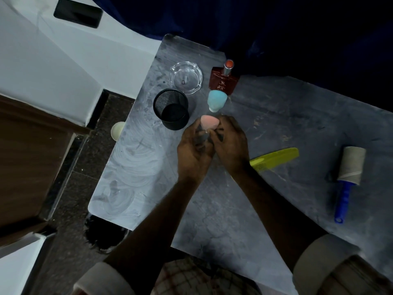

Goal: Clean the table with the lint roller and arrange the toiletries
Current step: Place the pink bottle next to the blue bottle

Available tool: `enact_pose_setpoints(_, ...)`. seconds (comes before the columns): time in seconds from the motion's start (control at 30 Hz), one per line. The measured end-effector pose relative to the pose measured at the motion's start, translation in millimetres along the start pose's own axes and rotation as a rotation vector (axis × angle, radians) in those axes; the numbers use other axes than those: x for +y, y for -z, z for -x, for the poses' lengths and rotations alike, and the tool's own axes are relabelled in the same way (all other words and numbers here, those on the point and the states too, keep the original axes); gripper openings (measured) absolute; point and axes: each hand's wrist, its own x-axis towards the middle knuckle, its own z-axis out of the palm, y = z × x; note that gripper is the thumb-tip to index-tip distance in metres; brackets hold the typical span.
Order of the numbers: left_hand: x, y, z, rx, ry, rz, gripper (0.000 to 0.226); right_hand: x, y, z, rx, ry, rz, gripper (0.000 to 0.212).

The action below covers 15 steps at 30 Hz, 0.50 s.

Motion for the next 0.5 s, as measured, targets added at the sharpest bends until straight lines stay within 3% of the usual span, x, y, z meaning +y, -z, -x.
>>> enact_pose_setpoints(0.5,-2.5,-0.1,0.2,0.025,-0.016,0.006,0.061,-2.6,-0.6,-1.3,-0.047,-0.019,-0.015,0.034)
